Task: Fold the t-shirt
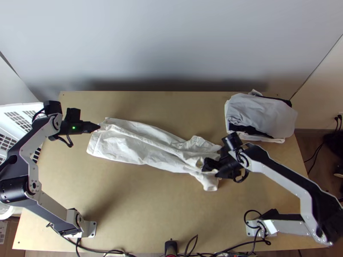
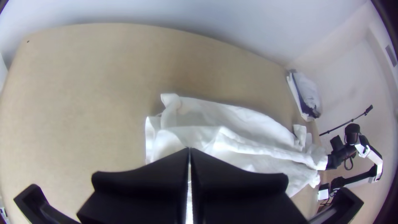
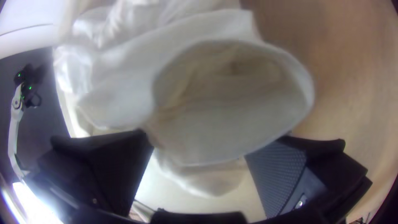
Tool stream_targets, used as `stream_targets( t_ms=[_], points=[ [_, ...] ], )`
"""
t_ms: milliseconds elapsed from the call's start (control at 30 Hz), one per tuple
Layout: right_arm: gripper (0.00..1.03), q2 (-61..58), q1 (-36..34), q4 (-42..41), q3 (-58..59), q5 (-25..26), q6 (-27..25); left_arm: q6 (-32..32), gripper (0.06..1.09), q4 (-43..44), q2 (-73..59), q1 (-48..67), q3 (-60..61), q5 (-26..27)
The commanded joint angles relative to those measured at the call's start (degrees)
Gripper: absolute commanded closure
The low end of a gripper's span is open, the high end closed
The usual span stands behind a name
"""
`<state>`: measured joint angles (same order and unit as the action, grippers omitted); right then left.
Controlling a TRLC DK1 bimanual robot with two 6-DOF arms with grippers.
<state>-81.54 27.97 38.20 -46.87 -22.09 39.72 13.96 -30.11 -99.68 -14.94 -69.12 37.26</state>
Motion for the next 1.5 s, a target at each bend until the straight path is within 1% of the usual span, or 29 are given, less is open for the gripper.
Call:
stream_targets(
  t_ms=[0,167,300,400,533,633,767,1033,1200,1333,1467],
  points=[
    [0.13,-4.2,-7.2,-4.1,1.2,8.6,-2.6,0.4,1.05,0.0,0.5,-1.2,0.0,0.1],
    [0.13,2.1,-7.1,-0.1,0.0,8.5,-2.2,0.4,1.05,0.0,0.5,-1.8,0.0,0.1],
    [0.13,6.8,-5.0,3.0,-1.6,8.5,-1.8,0.3,1.05,0.0,0.6,-1.8,0.0,0.3],
    [0.13,9.4,-3.6,6.1,-4.5,8.5,-1.7,0.2,1.05,-0.1,1.2,-1.7,0.0,0.5],
    [0.13,10.6,-3.6,8.9,-8.6,8.4,-0.5,0.1,1.05,-0.6,1.9,-1.7,0.0,0.9],
    [0.13,10.3,-3.6,8.3,-8.9,8.5,-1.0,0.1,1.05,-1.1,2.4,-1.7,0.1,1.2],
    [0.13,8.3,-4.8,4.7,-6.7,8.7,-2.2,0.0,1.05,-1.4,3.0,-1.7,0.4,1.3],
    [0.13,5.3,-5.8,-1.2,-4.4,9.5,-2.6,0.4,1.05,-2.1,4.3,-3.1,0.4,1.2],
    [0.13,4.9,-7.4,-2.0,-5.0,9.9,-3.8,1.1,1.05,-3.6,5.1,-4.0,0.5,1.3],
    [0.13,5.2,-9.5,-0.8,-6.0,12.6,-4.2,1.4,1.05,-4.1,5.5,-5.0,0.7,1.3],
    [0.13,3.4,-10.7,-1.5,-5.1,13.9,-4.4,1.4,1.05,-4.0,5.5,-4.7,1.4,1.3]
  ],
)
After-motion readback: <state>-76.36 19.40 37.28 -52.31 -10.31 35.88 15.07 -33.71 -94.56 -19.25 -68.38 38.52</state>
